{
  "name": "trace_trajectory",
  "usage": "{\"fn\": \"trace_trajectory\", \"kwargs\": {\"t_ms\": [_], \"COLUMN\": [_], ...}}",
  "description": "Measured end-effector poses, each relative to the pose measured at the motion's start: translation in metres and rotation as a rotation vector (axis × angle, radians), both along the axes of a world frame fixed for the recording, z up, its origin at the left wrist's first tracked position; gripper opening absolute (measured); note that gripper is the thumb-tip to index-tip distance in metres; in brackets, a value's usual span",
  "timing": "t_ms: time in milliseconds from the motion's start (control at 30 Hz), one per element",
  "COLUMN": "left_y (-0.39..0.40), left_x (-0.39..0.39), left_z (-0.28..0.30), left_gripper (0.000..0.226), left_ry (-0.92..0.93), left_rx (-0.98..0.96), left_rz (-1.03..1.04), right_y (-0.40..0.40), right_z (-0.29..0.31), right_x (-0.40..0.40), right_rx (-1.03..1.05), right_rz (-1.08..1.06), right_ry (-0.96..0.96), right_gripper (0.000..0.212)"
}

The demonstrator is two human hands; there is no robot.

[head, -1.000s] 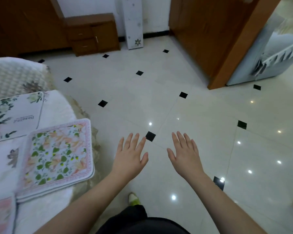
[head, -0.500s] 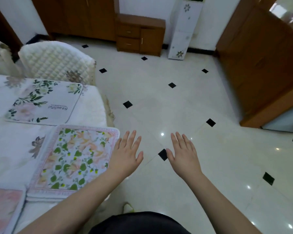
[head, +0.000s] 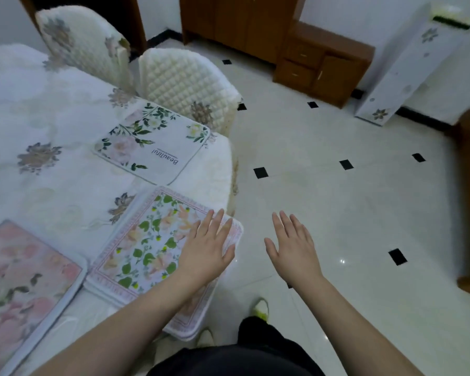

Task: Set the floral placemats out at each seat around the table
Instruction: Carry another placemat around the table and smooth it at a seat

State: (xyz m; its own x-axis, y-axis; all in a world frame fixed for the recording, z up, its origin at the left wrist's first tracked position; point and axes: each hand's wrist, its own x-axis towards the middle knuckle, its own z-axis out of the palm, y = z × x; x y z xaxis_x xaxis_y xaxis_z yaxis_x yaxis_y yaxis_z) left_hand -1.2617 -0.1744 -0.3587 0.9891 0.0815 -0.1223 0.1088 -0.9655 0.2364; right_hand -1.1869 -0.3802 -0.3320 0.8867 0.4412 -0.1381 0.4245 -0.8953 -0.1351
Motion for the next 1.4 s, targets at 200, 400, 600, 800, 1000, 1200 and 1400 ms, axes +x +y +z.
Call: {"fn": "trace_trajectory", "kwargs": {"t_ms": [200,400,600,800,1000,1200,1400], "left_y": [0.015,0.012,0.006,0.001,-0.001,0.012,0.017], "left_x": [0.010,0.021,0.007,-0.039,-0.082,-0.114,-0.129], "left_z": [-0.011,-0.014,-0.009,-0.016,-0.027,-0.041,-0.050], "left_gripper": [0.068,0.068,0.068,0.066,0.064,0.064,0.064], "left_ry": [0.017,0.102,0.123,0.155,0.150,0.138,0.154], "left_rx": [0.036,0.101,0.130,0.056,-0.003,-0.058,-0.070], "left_rz": [0.246,0.436,0.648,0.875,1.018,1.082,1.047], "right_y": [0.035,0.068,0.097,0.130,0.165,0.189,0.199], "right_z": [-0.014,-0.018,-0.030,-0.042,-0.051,-0.063,-0.075], "right_x": [0.050,0.099,0.118,0.102,0.077,0.044,0.023], "right_rx": [-0.024,-0.001,0.014,-0.019,-0.049,-0.119,-0.132], "right_rz": [0.261,0.485,0.677,0.861,1.004,1.091,1.150], "right_ry": [0.043,0.077,0.102,0.130,0.130,0.171,0.101], "right_gripper": [0.063,0.064,0.065,0.065,0.065,0.065,0.064]}}
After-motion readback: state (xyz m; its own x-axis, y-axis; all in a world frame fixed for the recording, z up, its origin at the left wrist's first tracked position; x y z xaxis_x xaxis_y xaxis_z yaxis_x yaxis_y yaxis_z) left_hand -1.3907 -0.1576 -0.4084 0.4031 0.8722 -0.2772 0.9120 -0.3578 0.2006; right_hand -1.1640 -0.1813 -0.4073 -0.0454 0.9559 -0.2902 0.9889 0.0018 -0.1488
